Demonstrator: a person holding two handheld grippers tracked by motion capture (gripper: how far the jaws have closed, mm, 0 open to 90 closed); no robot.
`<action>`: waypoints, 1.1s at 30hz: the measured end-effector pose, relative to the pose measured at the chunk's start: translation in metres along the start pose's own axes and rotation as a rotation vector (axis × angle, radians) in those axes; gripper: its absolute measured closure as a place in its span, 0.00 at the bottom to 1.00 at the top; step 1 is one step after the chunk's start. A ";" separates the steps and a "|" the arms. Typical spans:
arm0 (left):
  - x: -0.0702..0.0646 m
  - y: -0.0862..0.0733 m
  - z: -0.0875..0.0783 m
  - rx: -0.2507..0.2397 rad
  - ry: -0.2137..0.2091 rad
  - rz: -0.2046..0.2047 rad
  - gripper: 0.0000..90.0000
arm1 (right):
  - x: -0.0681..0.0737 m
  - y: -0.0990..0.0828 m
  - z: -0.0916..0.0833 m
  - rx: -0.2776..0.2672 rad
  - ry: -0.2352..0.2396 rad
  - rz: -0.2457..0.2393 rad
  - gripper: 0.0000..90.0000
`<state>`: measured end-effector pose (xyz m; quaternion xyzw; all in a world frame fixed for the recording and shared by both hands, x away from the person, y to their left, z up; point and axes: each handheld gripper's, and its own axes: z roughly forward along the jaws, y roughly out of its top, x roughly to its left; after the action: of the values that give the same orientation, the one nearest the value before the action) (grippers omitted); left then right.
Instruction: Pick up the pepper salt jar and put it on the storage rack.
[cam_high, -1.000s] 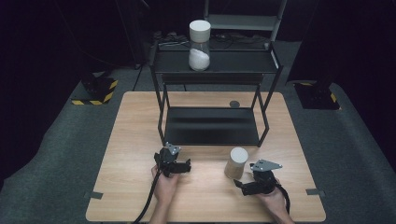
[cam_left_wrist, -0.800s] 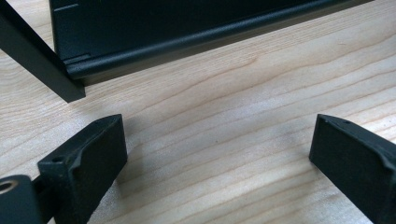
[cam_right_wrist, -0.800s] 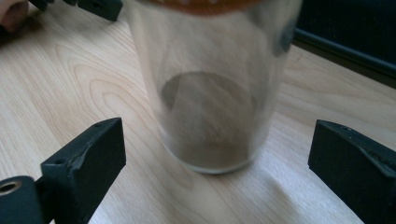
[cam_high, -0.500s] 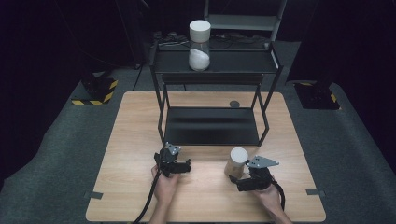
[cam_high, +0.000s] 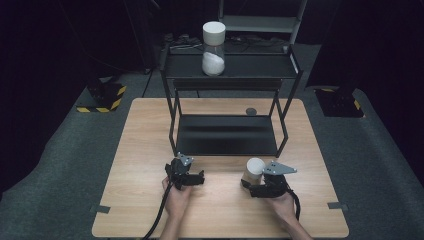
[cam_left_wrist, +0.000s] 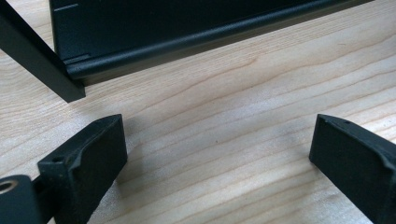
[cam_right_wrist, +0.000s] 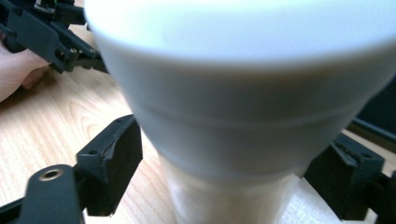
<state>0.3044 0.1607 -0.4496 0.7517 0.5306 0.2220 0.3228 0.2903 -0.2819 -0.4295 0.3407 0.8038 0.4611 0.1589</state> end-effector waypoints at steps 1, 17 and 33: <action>0.000 0.000 0.000 0.000 0.000 0.000 0.05 | 0.001 0.000 0.000 -0.002 -0.002 -0.002 0.21; 0.000 0.000 0.000 0.000 0.000 0.000 0.05 | 0.011 -0.004 -0.003 -0.046 -0.058 -0.059 0.36; 0.000 0.000 0.000 0.000 0.000 0.000 0.05 | 0.015 -0.001 -0.004 -0.038 -0.070 -0.063 0.37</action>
<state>0.3045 0.1607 -0.4497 0.7515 0.5306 0.2219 0.3230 0.2770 -0.2747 -0.4274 0.3280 0.7991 0.4589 0.2078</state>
